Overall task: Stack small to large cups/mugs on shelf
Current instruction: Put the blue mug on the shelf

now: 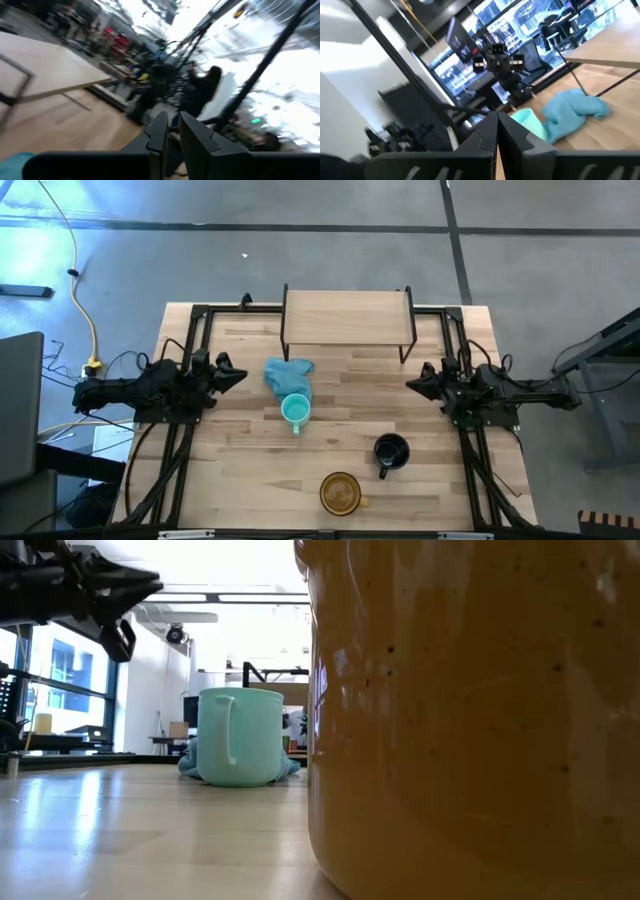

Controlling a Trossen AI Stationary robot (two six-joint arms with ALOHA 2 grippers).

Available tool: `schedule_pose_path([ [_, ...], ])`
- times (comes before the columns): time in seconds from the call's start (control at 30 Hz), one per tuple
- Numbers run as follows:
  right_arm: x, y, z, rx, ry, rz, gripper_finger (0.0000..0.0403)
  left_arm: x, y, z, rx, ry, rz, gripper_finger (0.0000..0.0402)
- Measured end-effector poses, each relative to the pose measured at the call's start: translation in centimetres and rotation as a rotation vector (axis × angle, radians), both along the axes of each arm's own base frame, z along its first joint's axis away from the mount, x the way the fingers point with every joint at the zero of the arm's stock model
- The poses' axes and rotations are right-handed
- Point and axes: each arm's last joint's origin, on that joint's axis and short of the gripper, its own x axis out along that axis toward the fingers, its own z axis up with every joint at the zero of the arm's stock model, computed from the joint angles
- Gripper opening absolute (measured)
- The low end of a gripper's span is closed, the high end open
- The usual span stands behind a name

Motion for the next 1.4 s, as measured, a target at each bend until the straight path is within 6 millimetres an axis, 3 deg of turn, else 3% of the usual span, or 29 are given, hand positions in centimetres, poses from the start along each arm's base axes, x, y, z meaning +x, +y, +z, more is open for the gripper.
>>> schedule_pose_path([
  [0.27,0.1,0.0,-1.4,-0.047,0.147,-0.006,0.0,0.1,0.1,-0.4,-0.071,0.023,0.007,0.0037],
  [0.6,0.1,0.0,-1.3,0.068,0.134,-0.008,0.0,0.1,0.0,-1.1,-0.215,0.07,-0.022,0.0037],
  [0.87,-0.5,0.0,1.9,-0.22,-0.208,-0.07,0.0002,0.2,-0.3,-0.7,-0.193,0.043,-0.149,0.0037],
  [1.03,-0.8,0.0,2.8,-0.317,-0.249,-0.091,0.0033,0.2,-0.4,-0.5,-0.185,0.03,-0.182,0.0037],
  [1.23,-0.7,-0.1,2.5,-0.284,-0.201,-0.09,0.0095,0.2,-0.4,-0.6,-0.184,0.03,-0.176,0.0037],
  [1.4,-0.6,-0.1,2.3,-0.284,-0.177,-0.087,0.0118,0.2,-0.4,-0.7,-0.163,0.046,-0.154,0.0037],
])
